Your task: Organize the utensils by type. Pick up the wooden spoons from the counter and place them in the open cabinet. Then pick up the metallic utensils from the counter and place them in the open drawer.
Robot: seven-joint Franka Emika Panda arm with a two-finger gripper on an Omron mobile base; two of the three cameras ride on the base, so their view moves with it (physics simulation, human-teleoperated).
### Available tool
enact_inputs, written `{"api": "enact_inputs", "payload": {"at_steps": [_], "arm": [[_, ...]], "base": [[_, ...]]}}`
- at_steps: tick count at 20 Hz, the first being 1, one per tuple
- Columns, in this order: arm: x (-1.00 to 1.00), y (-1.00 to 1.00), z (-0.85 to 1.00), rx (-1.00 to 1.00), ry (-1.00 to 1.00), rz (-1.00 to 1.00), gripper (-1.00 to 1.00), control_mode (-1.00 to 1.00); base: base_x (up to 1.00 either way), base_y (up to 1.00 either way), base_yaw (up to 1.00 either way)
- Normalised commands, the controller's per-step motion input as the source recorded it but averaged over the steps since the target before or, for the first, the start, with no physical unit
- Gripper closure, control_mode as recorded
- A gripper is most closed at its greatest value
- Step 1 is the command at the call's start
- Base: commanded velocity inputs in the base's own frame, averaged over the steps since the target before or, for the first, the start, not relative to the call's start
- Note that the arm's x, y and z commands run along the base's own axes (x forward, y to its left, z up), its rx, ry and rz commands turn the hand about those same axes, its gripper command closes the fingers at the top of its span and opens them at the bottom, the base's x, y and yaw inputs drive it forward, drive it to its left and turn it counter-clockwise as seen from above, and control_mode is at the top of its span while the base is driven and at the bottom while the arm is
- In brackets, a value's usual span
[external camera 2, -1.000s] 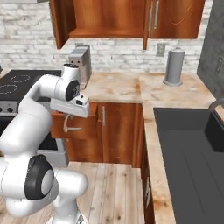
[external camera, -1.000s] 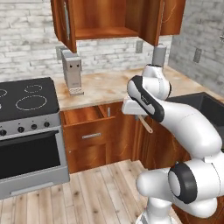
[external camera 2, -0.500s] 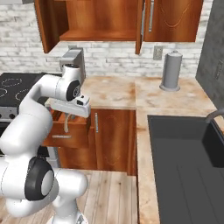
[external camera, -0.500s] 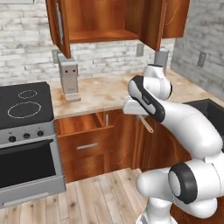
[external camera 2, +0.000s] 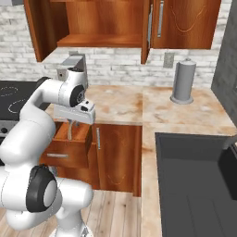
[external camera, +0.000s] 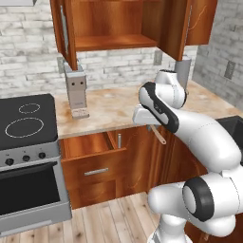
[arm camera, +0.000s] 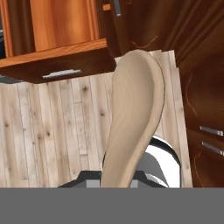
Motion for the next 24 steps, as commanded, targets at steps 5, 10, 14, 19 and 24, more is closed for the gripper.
{"api": "enact_inputs", "payload": {"at_steps": [5,10,14,19,24], "arm": [[0.0,0.0,0.0,0.0,0.0,0.0,1.0,1.0],[0.0,0.0,0.0,0.0,0.0,0.0,1.0,1.0],[0.0,0.0,0.0,0.0,0.0,0.0,1.0,1.0],[0.0,0.0,0.0,0.0,0.0,0.0,1.0,1.0],[0.0,0.0,0.0,0.0,0.0,0.0,1.0,1.0]], "base": [[0.57,-0.19,0.04],[0.55,-0.18,0.06],[0.43,-0.16,0.06],[0.36,-0.15,0.06],[0.39,-0.15,0.05]]}}
